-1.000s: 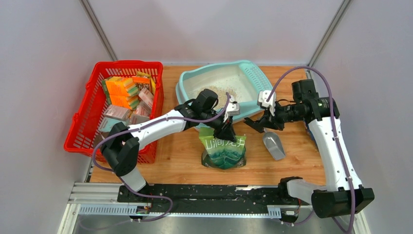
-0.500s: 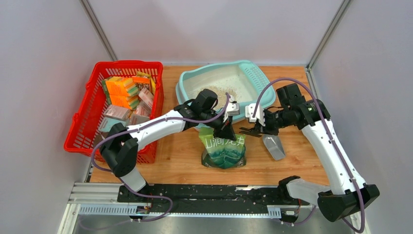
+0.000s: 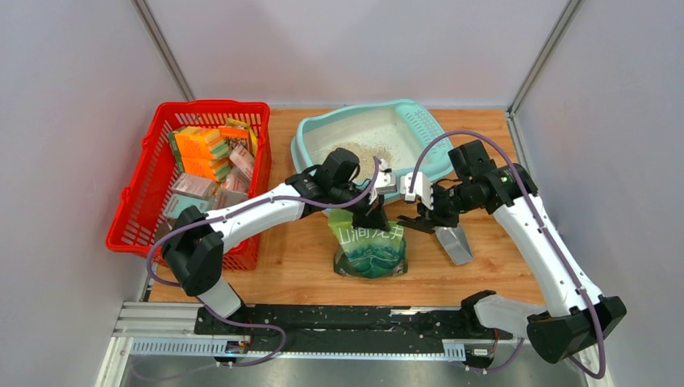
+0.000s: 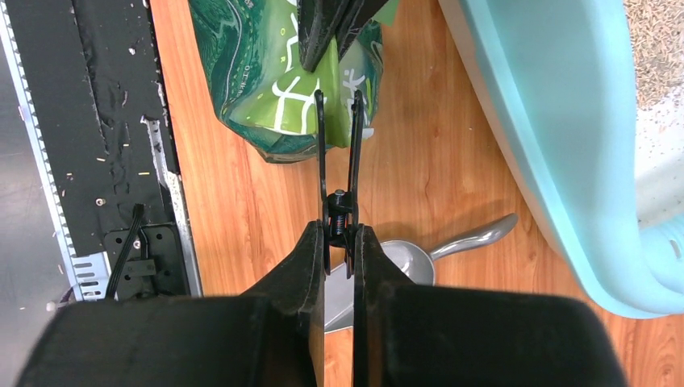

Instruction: Fill the litter box with clean litter

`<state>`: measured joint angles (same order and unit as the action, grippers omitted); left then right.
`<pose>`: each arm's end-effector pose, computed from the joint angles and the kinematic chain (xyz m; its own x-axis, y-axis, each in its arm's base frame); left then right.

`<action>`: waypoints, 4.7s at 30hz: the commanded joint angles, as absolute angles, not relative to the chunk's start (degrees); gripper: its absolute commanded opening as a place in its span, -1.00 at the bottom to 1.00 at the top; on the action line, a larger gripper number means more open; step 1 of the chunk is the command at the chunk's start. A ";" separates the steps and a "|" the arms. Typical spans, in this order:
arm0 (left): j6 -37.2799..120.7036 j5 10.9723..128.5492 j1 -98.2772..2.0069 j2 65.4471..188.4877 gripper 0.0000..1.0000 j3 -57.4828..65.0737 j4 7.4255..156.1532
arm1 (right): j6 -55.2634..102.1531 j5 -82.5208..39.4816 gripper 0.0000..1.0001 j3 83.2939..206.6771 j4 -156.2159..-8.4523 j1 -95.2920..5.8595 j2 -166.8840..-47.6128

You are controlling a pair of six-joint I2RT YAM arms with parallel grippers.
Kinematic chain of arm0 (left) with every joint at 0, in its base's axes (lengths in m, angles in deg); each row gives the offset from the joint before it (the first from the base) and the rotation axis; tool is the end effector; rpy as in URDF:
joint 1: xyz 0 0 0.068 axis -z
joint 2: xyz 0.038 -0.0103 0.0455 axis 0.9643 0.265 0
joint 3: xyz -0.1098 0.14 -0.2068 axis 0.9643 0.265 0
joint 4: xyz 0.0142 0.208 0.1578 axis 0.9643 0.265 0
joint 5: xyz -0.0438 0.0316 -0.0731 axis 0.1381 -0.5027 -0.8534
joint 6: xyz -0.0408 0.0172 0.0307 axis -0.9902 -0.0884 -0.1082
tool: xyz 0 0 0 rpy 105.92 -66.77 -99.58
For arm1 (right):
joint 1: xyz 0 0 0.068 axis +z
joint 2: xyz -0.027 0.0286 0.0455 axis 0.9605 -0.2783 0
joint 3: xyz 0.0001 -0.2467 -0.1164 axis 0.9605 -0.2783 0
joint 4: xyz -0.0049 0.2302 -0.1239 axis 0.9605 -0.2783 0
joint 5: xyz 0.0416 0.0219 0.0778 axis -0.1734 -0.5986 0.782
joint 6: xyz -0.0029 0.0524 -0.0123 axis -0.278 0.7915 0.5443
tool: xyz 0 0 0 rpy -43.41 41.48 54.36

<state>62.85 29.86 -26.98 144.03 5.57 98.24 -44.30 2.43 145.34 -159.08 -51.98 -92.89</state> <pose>0.2227 -0.2835 0.2827 -0.2454 0.4338 -0.8670 0.9508 -0.0668 -0.3026 0.1664 0.0869 0.3580 0.0175 -0.7951 -0.6062 -0.9948 0.0468 -0.0901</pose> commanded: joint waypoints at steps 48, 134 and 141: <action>71.41 31.00 -31.92 123.46 -1.00 22.26 98.32 | -14.84 -14.57 -1.00 151.96 -177.63 -25.68 -98.41; 76.23 50.42 -32.62 92.69 -0.04 33.86 105.52 | -12.37 -5.35 -1.00 163.92 -177.10 -21.10 -115.91; 75.70 50.51 -32.62 92.87 -0.04 33.60 105.95 | -12.02 -5.60 -1.00 160.85 -174.21 -21.64 -113.62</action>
